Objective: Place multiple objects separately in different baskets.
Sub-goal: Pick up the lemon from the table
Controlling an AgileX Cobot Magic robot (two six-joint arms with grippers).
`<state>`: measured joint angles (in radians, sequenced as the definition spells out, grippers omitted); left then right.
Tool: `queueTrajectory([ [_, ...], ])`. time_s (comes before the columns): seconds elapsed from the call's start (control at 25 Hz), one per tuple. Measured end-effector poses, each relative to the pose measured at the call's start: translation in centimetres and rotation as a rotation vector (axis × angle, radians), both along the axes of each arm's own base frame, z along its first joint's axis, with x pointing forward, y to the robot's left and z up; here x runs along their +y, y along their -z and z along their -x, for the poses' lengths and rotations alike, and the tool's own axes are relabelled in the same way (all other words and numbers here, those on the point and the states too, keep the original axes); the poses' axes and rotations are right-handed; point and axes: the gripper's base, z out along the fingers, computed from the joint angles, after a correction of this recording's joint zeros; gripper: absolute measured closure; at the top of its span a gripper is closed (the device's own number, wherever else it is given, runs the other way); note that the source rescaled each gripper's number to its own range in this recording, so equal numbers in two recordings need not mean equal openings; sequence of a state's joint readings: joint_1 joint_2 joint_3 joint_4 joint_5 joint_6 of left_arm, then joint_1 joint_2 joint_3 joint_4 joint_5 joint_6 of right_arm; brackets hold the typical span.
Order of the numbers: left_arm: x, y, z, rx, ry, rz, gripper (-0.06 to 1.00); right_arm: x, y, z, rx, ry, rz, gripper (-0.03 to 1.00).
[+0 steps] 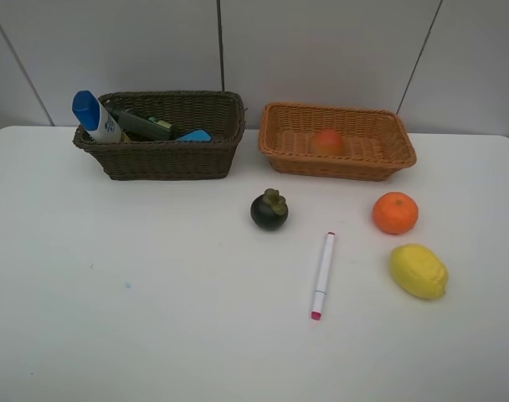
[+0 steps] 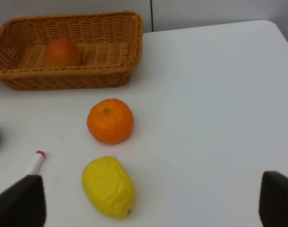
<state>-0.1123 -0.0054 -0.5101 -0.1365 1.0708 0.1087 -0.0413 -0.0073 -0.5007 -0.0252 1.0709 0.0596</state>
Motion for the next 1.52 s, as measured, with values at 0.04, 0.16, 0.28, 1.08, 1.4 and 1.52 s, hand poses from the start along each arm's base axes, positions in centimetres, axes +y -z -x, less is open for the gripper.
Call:
queueTrajectory([
  [0.04, 0.0, 0.0, 0.0, 0.000, 0.000, 0.000, 0.11, 0.0, 0.0, 0.0, 0.000, 0.000, 0.000, -0.03],
  [0.16, 0.0, 0.0, 0.0, 0.000, 0.000, 0.000, 0.11, 0.0, 0.0, 0.0, 0.000, 0.000, 0.000, -0.03],
  [0.28, 0.0, 0.0, 0.0, 0.000, 0.000, 0.000, 0.11, 0.0, 0.0, 0.0, 0.000, 0.000, 0.000, -0.03],
  [1.08, 0.0, 0.0, 0.0, 0.000, 0.000, 0.000, 0.11, -0.3, -0.7, -6.5, 0.317, 0.010, -0.027, -0.03],
  [1.4, 0.0, 0.0, 0.0, 0.000, 0.000, 0.000, 0.11, -0.7, 1.1, -16.0, 0.709, 0.016, -0.045, -0.03],
  [1.52, 0.0, 0.0, 0.0, 0.000, 0.000, 0.000, 0.11, -0.5, 2.0, -18.4, 0.797, 0.009, -0.080, -0.03],
])
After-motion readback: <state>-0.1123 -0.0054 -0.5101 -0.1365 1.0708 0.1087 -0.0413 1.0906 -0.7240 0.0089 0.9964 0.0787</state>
